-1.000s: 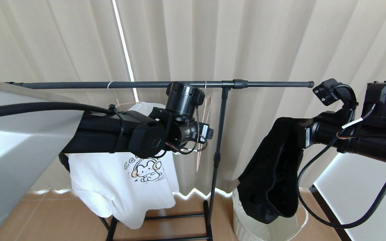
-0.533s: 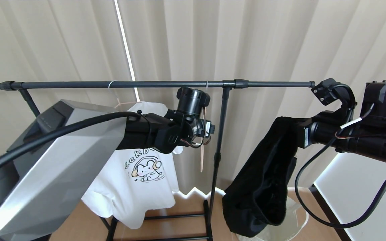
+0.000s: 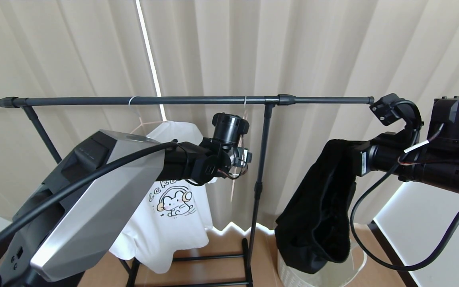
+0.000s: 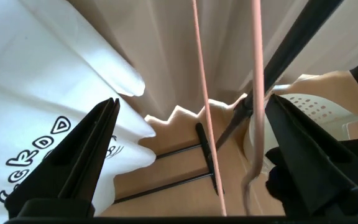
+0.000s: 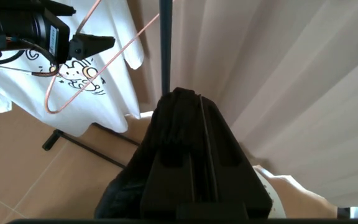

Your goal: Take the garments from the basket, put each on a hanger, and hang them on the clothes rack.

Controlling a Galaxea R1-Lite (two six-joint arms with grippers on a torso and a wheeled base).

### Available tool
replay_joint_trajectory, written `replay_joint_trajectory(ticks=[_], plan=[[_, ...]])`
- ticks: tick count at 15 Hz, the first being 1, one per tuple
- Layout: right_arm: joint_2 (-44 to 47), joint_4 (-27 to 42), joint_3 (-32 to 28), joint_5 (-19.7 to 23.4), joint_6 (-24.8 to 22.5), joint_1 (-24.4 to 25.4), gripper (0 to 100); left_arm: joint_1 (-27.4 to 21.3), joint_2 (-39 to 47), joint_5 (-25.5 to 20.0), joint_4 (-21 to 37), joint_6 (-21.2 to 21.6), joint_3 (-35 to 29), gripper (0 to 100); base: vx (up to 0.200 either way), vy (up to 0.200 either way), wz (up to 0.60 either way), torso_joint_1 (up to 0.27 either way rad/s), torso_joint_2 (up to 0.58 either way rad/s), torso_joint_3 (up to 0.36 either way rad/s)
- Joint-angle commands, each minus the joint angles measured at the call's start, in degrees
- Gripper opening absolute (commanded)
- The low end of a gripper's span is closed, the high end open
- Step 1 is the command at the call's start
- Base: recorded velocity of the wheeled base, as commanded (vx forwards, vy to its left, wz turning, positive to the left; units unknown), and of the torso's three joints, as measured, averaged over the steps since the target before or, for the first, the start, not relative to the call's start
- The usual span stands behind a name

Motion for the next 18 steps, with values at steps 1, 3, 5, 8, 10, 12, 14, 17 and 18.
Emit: replay_joint_trajectory(ticks=[1,3,5,8,10,12,14,17,18], plan=[[0.0,-0.07,0.01,0.03,-0.02,-0.05,0,-0.07,0.18,0.1,-0.02,-0.14,-0.14,100,0.0,0.0,0.0,0.0,0.0,0.0],[-0.26,-0.07,0.01,0.03,-0.02,-0.05,0,-0.16,0.36,0.27,-0.02,-0.23,-0.14,100,0.0,0.0,0.0,0.0,0.0,0.0],[-0.53,-0.07,0.28,0.03,-0.02,-0.05,0,-0.42,1.41,0.27,-0.11,-0.5,-0.23,100,0.0,0.0,0.0,0.0,0.0,0.0],[-0.53,-0.07,0.19,-0.06,-0.02,-0.05,0,-0.42,3.26,0.27,-0.11,-0.58,-2.16,100,0.0,0.0,0.0,0.0,0.0,0.0],[-0.53,-0.07,0.1,0.03,-0.02,-0.05,0,-0.51,4.14,0.27,-0.02,-0.93,-3.13,100,0.0,0.0,0.0,0.0,0.0,0.0],[-0.53,-0.07,0.01,0.03,-0.02,-0.05,0,-0.51,4.22,0.27,0.07,-1.02,-3.83,0,0.0,0.0,0.0,0.0,0.0,0.0],[-0.53,-0.07,0.36,-0.06,-0.02,-0.05,0,-0.51,4.05,0.27,0.07,-1.02,-3.92,0,0.0,0.0,0.0,0.0,0.0,0.0],[-0.79,-0.07,0.45,-0.06,-0.02,-0.05,0,-0.51,2.99,0.27,0.07,-1.73,-3.65,0,0.0,0.0,0.0,0.0,0.0,0.0],[-0.88,-0.07,0.36,0.03,-0.02,-0.05,0,-0.51,2.55,0.27,0.07,-1.81,-3.48,0,0.0,0.0,0.0,0.0,0.0,0.0]])
